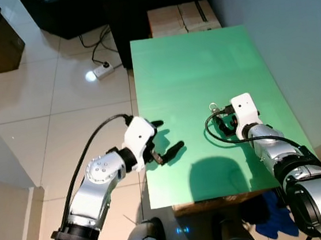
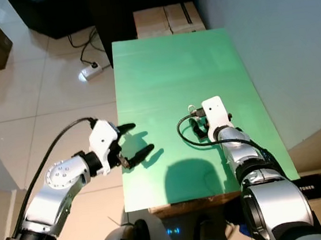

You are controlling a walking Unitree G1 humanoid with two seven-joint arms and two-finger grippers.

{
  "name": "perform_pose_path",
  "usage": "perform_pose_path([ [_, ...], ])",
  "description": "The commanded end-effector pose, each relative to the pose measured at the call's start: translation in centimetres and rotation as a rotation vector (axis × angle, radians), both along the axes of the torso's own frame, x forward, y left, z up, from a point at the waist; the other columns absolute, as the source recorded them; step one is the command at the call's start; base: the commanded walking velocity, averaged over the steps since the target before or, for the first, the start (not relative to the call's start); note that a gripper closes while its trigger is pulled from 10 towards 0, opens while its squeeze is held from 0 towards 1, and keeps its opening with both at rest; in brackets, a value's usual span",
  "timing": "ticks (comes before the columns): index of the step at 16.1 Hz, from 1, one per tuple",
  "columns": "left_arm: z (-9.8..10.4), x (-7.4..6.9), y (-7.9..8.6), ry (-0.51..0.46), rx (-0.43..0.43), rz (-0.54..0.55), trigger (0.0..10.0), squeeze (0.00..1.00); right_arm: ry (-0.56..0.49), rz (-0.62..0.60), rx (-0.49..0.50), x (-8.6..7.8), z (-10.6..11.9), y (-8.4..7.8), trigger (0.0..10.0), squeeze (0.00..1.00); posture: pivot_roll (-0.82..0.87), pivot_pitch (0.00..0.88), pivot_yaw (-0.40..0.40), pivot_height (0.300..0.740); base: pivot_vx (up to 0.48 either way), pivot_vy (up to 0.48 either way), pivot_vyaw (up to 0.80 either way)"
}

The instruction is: Hang keys on a hook

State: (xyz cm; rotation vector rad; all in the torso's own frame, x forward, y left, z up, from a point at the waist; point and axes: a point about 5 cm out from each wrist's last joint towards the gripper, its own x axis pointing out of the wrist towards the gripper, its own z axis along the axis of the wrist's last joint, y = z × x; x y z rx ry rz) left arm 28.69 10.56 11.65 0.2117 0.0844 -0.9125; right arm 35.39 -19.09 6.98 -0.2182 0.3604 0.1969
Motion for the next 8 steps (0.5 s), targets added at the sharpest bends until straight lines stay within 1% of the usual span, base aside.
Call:
perform_pose_path([
  [1,-0.3,-0.4,0.4,0.016,0.022,0.014,10.0,0.0,0.002,-0.007,-0.009,-0.1,-0.1,-0.1,10.0,0.0,0.28,0.276,0.061,0.74,0.0,0.0,0.0],
  [5,-0.2,-0.7,1.7,0.015,0.036,0.067,10.0,0.0,0.015,-0.04,-0.01,-0.2,-0.4,-0.3,10.0,0.0,0.31,0.288,0.059,0.74,0.0,0.0,0.0],
  [6,-0.2,-1.0,2.3,0.018,0.044,0.067,10.0,0.0,0.018,-0.048,-0.006,-0.2,-0.5,-0.2,10.0,0.0,0.31,0.282,0.057,0.74,0.0,0.0,0.0],
  [8,-0.2,-1.4,2.7,0.018,0.054,0.066,10.0,0.0,0.02,-0.051,0.002,-0.3,-0.6,-0.1,10.0,0.0,0.3,0.271,0.05,0.74,0.0,0.0,0.0],
])
